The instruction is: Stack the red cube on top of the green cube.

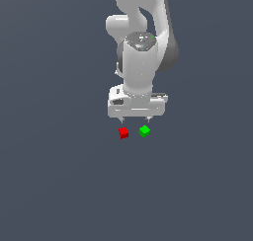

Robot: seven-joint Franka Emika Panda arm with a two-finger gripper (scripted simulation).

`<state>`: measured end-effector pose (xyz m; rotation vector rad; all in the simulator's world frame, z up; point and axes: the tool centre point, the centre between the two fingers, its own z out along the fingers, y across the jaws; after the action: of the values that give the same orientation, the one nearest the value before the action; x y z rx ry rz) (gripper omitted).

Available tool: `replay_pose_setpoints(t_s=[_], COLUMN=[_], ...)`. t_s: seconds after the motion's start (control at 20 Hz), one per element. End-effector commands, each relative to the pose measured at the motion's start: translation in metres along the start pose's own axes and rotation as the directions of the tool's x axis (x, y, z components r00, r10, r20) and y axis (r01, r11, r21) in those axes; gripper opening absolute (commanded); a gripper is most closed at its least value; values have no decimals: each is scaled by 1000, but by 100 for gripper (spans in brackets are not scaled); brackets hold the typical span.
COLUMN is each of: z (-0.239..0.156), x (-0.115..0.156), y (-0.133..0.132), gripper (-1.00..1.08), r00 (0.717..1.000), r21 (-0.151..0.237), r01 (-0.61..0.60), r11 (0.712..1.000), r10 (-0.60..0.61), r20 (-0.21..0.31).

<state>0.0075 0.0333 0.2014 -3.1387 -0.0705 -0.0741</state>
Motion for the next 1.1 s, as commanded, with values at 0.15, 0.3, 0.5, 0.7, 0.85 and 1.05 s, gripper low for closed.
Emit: replay_pose_setpoints(t_s=[0.15, 0.3, 0.5, 0.7, 0.85, 1.05], z=[3, 10, 29, 56, 80, 105], x=[-1, -5, -14, -27, -38, -49], y=[1, 3, 9, 18, 26, 36], gripper=[100, 100, 100, 100, 100, 100], r00=[1000, 1000, 999, 994, 988, 980], r21=[0, 1, 2, 4, 7, 10], r01=[5, 19, 54, 105, 149, 195], r11=[1000, 1000, 999, 994, 989, 981], r10=[-5, -19, -54, -105, -149, -195], r20=[1, 4, 10, 20, 29, 38])
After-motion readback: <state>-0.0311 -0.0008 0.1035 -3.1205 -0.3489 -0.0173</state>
